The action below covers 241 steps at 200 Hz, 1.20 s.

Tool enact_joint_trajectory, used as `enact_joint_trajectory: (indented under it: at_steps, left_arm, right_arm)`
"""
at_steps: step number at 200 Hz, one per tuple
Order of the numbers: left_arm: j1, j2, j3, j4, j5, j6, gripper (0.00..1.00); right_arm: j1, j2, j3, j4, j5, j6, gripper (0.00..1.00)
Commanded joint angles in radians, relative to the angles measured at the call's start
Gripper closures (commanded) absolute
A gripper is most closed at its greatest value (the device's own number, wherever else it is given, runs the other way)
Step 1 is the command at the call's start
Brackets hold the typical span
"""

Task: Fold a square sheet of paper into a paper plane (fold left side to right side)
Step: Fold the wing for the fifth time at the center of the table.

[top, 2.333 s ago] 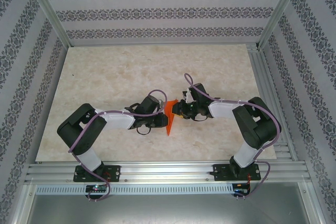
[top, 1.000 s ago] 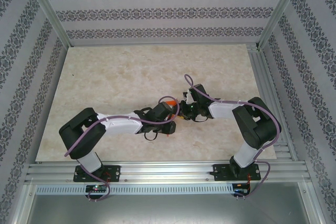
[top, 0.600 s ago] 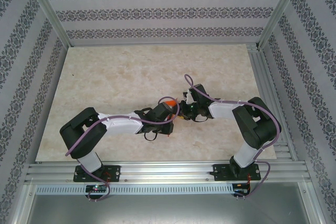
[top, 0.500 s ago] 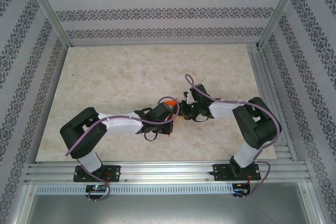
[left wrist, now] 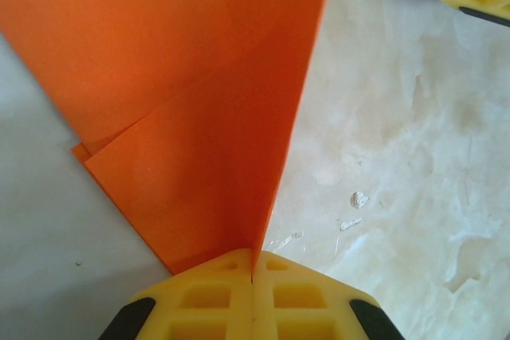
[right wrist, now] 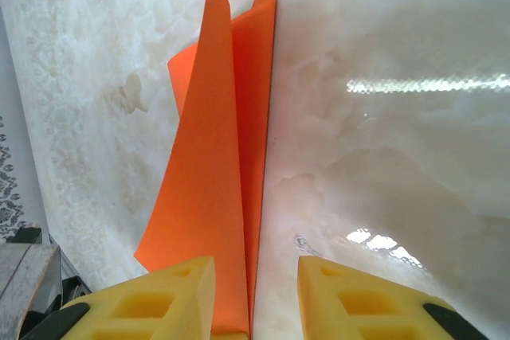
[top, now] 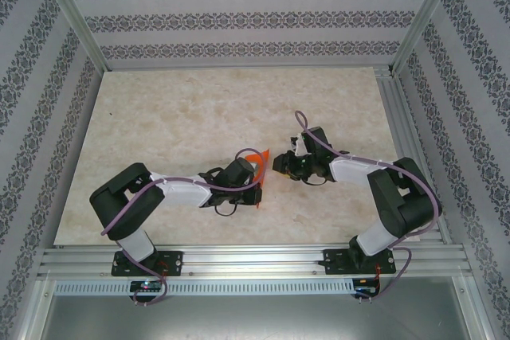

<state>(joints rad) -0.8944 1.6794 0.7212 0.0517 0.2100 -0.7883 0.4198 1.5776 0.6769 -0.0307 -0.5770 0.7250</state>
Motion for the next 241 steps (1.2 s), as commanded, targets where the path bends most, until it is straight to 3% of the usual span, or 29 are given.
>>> enact_joint_trajectory:
  at_steps: [1,52,112,241]
  left_arm:
    - [0.015,-0.021,-0.028,0.068,0.036,-0.029,0.97]
    - [0.046,-0.05,-0.083,0.173,0.09,-0.076,0.98]
    - [0.072,-0.035,-0.124,0.273,0.142,-0.127,1.0]
    - [0.101,0.042,-0.16,0.405,0.21,-0.2,1.0]
  right_arm:
    - [-0.008,-0.017,-0.02,-0.002,-0.011,-0.039,0.67]
    - [0.008,-0.017,-0.049,0.15,-0.097,0.005,0.68]
    - [0.076,0.045,-0.018,0.217,-0.111,0.042,0.76]
    - [0.114,0.137,0.033,0.243,-0.098,0.07,0.76]
